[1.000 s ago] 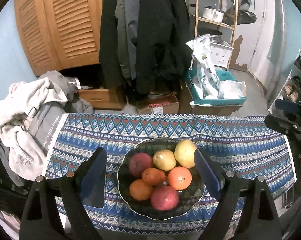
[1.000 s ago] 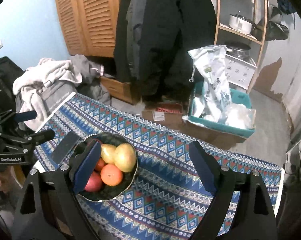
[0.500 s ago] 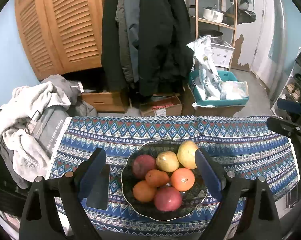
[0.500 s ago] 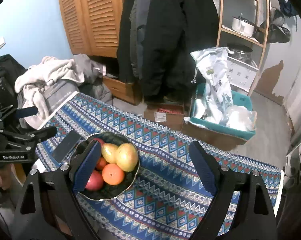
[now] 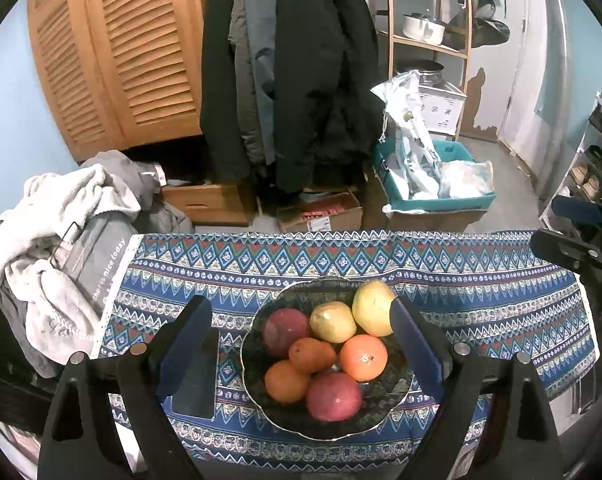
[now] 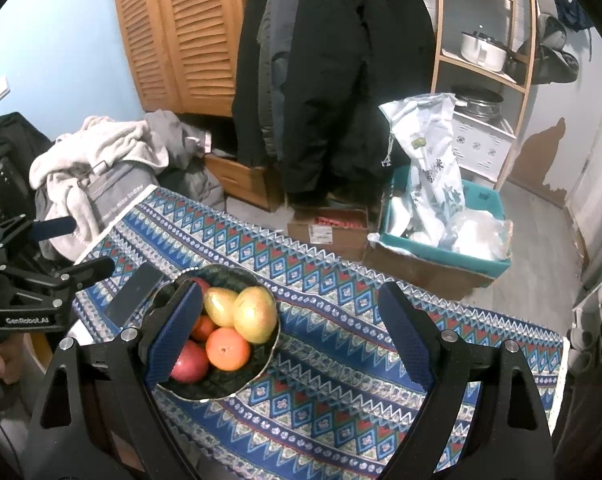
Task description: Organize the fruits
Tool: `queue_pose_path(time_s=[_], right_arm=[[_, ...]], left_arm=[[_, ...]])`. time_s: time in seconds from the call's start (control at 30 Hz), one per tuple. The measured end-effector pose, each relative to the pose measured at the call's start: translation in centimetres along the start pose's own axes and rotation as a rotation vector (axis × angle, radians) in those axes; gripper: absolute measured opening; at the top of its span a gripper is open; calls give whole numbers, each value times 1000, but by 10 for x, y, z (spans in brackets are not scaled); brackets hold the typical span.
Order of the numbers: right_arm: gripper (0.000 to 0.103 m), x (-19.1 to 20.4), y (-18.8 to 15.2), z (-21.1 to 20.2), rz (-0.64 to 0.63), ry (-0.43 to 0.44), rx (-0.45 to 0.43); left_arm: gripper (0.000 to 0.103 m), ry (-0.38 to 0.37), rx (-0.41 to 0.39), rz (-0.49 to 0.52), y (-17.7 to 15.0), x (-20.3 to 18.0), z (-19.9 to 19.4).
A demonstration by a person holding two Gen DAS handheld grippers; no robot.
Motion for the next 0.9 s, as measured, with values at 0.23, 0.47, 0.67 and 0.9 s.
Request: queue_pose_path(time_s=[0.23, 0.47, 0.67, 0.9], right_arm=[[88, 0, 1, 0, 2, 1, -1], [88, 3, -3, 0, -8, 4, 5], [88, 3, -2, 0, -6, 3, 3], [88, 5, -5, 0, -18, 2, 13]], left_arm=[[92, 2, 5, -2, 0, 0, 1], [94, 8, 1, 4, 0, 0, -1], [97, 14, -2, -1, 0, 1, -2], [97, 14, -1, -11, -2, 1, -3]])
Point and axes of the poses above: each gripper's, at about its wrist camera, not at the fingertips, and z roughly the way its jaws point, x to its left, y to its top, the point moved 10 cm from there along z, roughly the way its jaws point, and after that the axes turned 14 degrees about -y, right-handed, at the moved point
